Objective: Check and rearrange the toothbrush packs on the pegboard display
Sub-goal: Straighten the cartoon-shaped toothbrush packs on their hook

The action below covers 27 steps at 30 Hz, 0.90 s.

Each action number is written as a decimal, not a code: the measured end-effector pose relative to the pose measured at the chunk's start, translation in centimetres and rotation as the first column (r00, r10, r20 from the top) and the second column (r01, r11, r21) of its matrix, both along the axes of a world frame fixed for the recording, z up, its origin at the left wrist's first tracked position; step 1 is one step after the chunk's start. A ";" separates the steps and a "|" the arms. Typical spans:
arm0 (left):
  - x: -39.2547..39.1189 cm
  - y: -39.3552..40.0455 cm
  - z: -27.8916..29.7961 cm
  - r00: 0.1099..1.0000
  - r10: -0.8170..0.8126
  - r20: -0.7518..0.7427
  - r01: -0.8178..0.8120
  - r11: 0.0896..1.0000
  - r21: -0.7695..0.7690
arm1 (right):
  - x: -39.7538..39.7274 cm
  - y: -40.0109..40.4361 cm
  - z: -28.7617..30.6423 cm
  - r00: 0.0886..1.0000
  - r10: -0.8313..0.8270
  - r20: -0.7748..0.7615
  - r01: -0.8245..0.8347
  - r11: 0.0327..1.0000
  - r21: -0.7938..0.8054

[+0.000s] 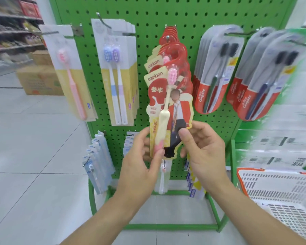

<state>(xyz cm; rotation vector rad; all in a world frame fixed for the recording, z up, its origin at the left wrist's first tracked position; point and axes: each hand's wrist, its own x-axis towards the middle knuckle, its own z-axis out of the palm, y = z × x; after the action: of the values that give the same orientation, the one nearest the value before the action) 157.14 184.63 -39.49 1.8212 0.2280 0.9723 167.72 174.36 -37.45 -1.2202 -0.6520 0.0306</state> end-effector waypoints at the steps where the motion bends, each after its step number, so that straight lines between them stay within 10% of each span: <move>1: 0.2 0.1 0.2 1.000 0.008 0.019 -0.008 1.000 -0.001 | 0.0 0.3 0.3 1.000 -0.017 0.007 0.017 1.000 0.016; 19: 2.1 0.2 0.0 0.992 0.034 0.122 -0.015 0.987 -0.158 | 0.9 2.1 0.7 0.998 -0.036 -0.047 0.037 0.999 0.026; 27: 2.4 1.2 0.3 0.993 0.051 0.106 -0.025 0.971 -0.237 | 4.6 1.5 4.0 0.912 -0.300 0.279 0.309 0.951 0.013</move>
<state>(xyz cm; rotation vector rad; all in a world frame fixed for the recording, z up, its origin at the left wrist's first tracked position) 159.56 185.82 -39.18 1.5473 0.2971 1.0249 172.34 175.85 -33.44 -1.3585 -0.6986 -0.4015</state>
